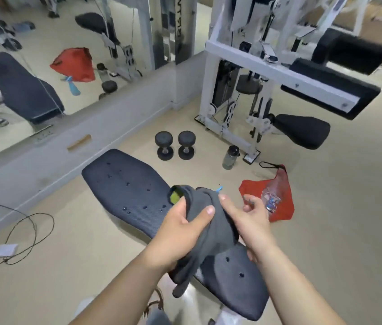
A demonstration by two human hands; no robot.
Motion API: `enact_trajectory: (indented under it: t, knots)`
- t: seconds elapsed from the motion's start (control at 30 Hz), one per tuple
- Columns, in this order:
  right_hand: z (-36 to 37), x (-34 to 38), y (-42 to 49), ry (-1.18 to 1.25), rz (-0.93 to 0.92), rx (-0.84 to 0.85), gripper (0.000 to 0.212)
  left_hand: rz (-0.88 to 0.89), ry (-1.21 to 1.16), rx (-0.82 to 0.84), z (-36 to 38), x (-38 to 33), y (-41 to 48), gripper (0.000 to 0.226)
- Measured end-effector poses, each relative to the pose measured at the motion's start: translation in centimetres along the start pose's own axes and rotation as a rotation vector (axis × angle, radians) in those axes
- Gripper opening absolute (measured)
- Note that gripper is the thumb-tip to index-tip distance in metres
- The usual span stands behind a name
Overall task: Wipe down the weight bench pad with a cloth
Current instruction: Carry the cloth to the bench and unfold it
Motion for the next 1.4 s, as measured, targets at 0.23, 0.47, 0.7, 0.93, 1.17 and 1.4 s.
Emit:
enact_trajectory:
  t: [0.23,0.47,0.7,0.93,1.17,1.4]
  knots:
    - [4.9,2.7,-2.6,0.153,-0.037,0.171,0.056,0.008,0.141,0.139,-2.8,-2.8,2.6,0.020]
    - [3.3,4.4,-3.8,0.016,-0.389,-0.137,0.044,0.107,0.193,-0.023,-4.9,-3.3,3.2,0.020]
    - [2.0,4.9,-5.6,-0.141,-0.678,-0.132,0.030,0.135,0.339,-0.087,-2.9,-2.4,1.6,0.015]
    - [4.3,3.3,-6.7,-0.285,-0.620,0.145,0.029,-0.153,0.021,0.129,-1.8,-0.6,-0.2,0.027]
    - [8.3,3.2,-8.4,-0.342,-0.544,0.460,0.043,-0.299,-0.381,0.101,-7.0,-0.9,2.2,0.050]
    - [13.7,5.8,-4.2,-0.043,-0.402,0.444,0.025,-0.211,-0.262,0.001,-12.3,-2.7,8.2,0.067]
Point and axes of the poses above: each hand's wrist, its own y-axis towards the middle knuckle, its own z-axis out of the palm, x = y × z, the point moved 4 cm from there along y, towards the middle knuckle, and after that the axes turned 9 degrees about -x, right-handed, at the moved point
